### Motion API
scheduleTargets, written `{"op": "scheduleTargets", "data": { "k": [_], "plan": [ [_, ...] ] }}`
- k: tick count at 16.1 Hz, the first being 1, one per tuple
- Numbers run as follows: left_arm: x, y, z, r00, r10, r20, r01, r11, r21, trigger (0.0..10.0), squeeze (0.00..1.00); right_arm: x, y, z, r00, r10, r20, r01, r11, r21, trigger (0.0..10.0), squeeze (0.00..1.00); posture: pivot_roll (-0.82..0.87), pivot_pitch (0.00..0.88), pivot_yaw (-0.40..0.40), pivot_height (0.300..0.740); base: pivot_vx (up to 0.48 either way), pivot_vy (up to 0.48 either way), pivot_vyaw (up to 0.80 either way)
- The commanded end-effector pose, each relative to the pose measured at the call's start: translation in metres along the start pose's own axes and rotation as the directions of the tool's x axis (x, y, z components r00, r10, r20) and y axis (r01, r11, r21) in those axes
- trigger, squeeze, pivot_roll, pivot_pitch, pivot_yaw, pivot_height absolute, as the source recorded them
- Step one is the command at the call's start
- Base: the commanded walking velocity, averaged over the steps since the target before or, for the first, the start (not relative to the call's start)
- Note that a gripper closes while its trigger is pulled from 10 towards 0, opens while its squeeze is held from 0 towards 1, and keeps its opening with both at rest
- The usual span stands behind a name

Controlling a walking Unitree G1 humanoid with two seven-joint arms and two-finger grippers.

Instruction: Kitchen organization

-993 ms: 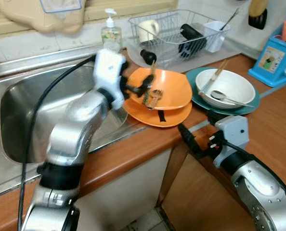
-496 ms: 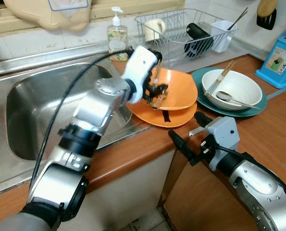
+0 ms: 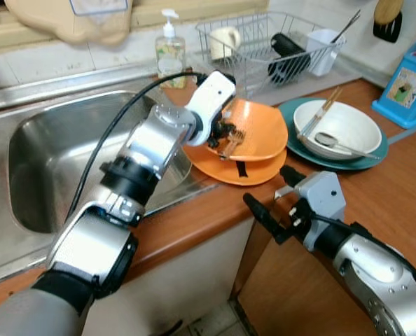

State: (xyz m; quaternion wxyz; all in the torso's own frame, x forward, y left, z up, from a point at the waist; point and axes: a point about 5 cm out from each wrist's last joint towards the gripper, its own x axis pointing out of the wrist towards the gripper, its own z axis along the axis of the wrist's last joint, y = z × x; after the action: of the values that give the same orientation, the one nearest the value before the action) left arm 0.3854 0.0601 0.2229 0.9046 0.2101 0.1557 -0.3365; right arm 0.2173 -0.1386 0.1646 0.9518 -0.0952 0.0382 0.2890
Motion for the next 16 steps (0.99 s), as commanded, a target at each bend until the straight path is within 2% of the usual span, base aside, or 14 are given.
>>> {"op": "scheduleTargets", "data": {
  "k": [1,7,10,11,12,14,15,16],
  "plan": [
    [0.000,0.002,0.003,1.000,0.016,-0.006,-0.016,1.000,0.011,0.0,0.00,0.000,0.001,0.008,1.000,0.012,0.018,-0.012,1.000,-0.028,10.0,0.00,-0.17,0.000,0.027,0.740,0.000,0.000,0.00],
    [0.005,0.009,0.004,0.998,0.041,-0.052,-0.039,0.998,0.047,0.0,0.00,-0.001,0.003,0.007,1.000,0.030,0.004,-0.030,0.999,-0.040,10.0,0.00,-0.17,0.000,0.025,0.740,0.000,0.000,0.00],
    [0.005,0.013,0.011,0.998,0.056,-0.002,-0.056,0.998,0.030,0.0,0.00,0.000,0.002,0.010,1.000,0.028,0.011,-0.028,0.998,-0.054,10.0,0.00,-0.17,0.000,0.027,0.740,0.000,0.000,0.00],
    [0.004,0.014,0.014,0.998,0.059,0.023,-0.060,0.998,0.013,2.7,0.00,0.000,0.000,0.012,0.999,0.022,0.025,-0.020,0.998,-0.054,10.0,0.00,-0.18,0.000,0.028,0.740,0.000,0.000,0.00],
    [0.001,0.016,0.024,0.989,0.068,0.132,-0.065,0.997,-0.030,10.0,0.00,-0.001,-0.005,0.019,0.997,0.006,0.074,-0.003,0.999,-0.036,10.0,0.00,-0.18,0.000,0.031,0.740,0.000,0.000,0.00],
    [-0.005,0.019,0.034,0.963,0.083,0.256,-0.067,0.995,-0.068,10.0,0.00,-0.002,-0.010,0.027,0.993,-0.003,0.118,0.003,1.000,0.005,10.0,0.00,-0.18,0.000,0.033,0.740,0.000,0.000,0.00],
    [-0.022,0.026,0.040,0.892,0.121,0.436,-0.054,0.985,-0.164,10.0,0.00,-0.001,-0.017,0.039,0.984,-0.016,0.179,0.007,0.998,0.055,10.0,1.00,-0.17,0.000,0.027,0.740,0.000,0.000,0.00],
    [-0.028,0.028,0.039,0.873,0.132,0.469,-0.050,0.982,-0.182,10.0,0.00,0.000,-0.019,0.042,0.981,-0.023,0.193,0.010,0.998,0.067,10.0,1.00,-0.17,0.000,0.027,0.740,0.000,0.000,0.00]
  ]
}}
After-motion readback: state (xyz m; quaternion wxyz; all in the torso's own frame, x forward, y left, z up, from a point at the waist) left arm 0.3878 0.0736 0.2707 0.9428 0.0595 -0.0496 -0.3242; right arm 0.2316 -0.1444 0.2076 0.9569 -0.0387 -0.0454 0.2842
